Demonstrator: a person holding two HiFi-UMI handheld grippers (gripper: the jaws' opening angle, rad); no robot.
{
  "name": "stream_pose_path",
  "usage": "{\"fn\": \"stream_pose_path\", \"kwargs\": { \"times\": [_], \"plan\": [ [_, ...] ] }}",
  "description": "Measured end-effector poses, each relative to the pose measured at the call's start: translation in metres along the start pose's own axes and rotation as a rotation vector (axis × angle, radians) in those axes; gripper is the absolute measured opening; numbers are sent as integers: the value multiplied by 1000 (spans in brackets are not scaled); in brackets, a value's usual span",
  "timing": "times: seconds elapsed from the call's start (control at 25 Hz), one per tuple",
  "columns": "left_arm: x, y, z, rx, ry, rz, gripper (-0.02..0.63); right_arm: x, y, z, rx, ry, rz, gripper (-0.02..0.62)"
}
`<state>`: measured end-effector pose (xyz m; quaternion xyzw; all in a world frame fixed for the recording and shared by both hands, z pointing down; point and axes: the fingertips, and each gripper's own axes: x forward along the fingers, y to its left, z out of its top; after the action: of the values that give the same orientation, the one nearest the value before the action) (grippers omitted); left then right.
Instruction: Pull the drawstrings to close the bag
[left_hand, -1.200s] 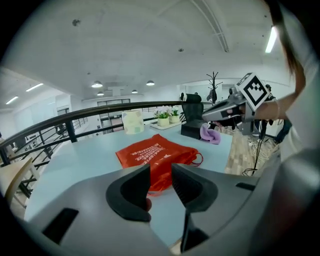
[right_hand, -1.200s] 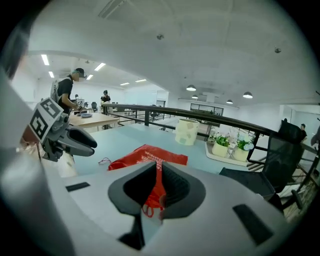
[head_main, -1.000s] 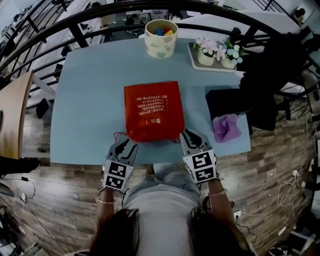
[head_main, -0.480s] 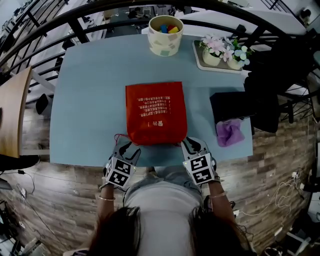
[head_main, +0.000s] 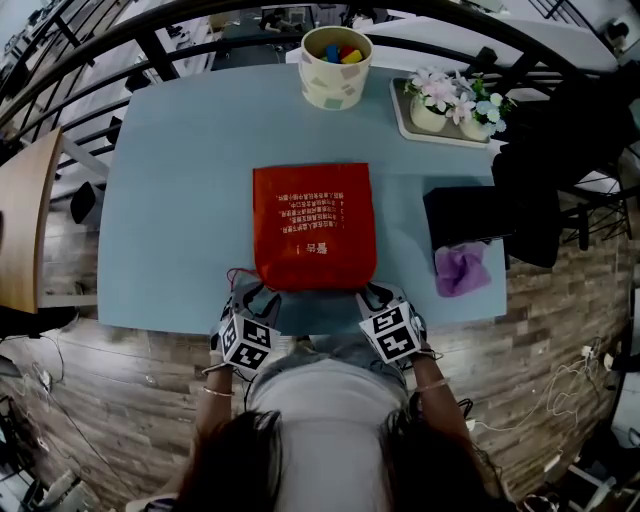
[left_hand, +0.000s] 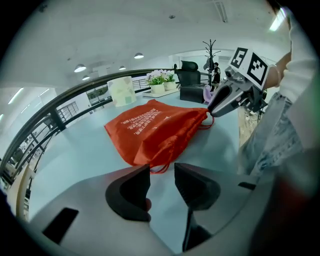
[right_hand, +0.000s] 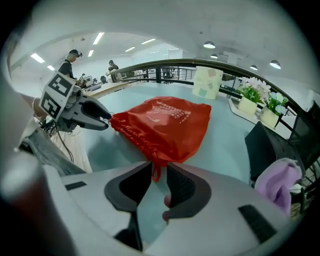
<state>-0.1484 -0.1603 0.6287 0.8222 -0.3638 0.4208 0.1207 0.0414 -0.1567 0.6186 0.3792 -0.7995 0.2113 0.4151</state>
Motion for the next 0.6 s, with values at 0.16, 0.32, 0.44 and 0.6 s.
{"fn": "stream_pose_path", "kwargs": {
  "times": [0.16, 0.32, 0.44, 0.6],
  "plan": [
    [5, 4, -1, -18, -14, 39, 144, 13, 2, -3, 32, 16, 25, 92],
    [9, 10, 0, -40, -37, 106, 98, 19, 1, -4, 37, 36, 11, 91],
    [13, 13, 0, -55, -47, 135, 80, 21, 2, -3, 41, 41, 14, 85],
    [21, 8, 0, -14, -41, 140, 127, 22, 3, -2, 50, 41, 26, 80]
  ]
}}
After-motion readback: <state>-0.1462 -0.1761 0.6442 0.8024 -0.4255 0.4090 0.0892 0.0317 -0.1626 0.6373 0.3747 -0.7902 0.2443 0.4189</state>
